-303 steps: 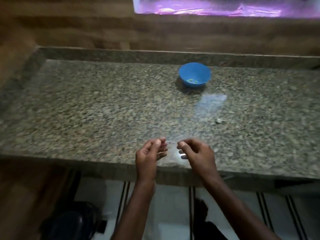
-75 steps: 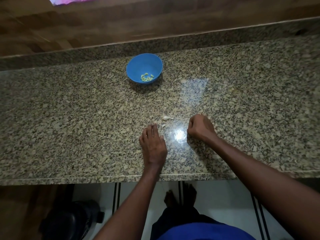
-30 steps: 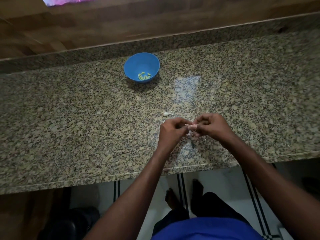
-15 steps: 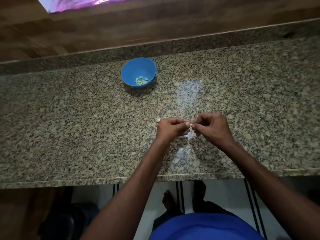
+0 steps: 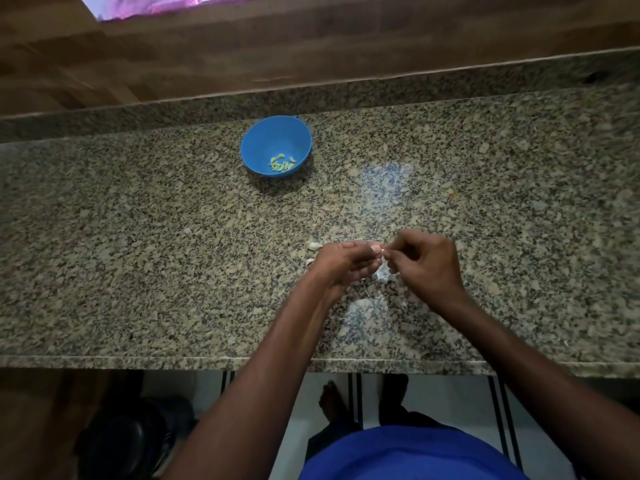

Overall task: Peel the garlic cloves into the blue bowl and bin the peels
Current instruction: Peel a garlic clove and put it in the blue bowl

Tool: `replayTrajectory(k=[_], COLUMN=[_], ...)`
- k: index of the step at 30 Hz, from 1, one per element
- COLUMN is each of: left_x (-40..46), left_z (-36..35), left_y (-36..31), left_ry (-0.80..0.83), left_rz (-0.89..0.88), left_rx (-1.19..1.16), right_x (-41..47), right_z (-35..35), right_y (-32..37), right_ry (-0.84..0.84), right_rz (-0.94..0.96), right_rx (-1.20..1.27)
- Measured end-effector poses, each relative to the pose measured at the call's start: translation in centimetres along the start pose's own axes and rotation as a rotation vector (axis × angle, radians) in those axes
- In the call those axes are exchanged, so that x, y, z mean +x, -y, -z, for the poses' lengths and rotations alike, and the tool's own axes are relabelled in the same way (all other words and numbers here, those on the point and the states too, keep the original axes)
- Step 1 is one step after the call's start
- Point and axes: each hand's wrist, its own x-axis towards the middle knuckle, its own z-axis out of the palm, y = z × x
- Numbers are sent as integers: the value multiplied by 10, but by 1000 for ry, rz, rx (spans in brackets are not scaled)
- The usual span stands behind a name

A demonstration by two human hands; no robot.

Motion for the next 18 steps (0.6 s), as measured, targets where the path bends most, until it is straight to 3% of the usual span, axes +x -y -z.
replayTrajectory(k=[4, 8, 11, 18], left_x=[0, 4, 6, 11], left_z=[-2, 2, 6, 11], left_y=[7, 10, 10, 11], left_ry=[-25, -35, -25, -80], left_rz=[-226, -347, -309, -263], left_rx=[52, 108, 69, 129], right_x=[20, 31, 31, 22], right_z=[10, 7, 4, -12], right_y=[2, -3, -2, 5], right_ry=[150, 191, 195, 84], right_rz=[-565, -852, -903, -706], right_rx=[693, 1011, 1061, 714])
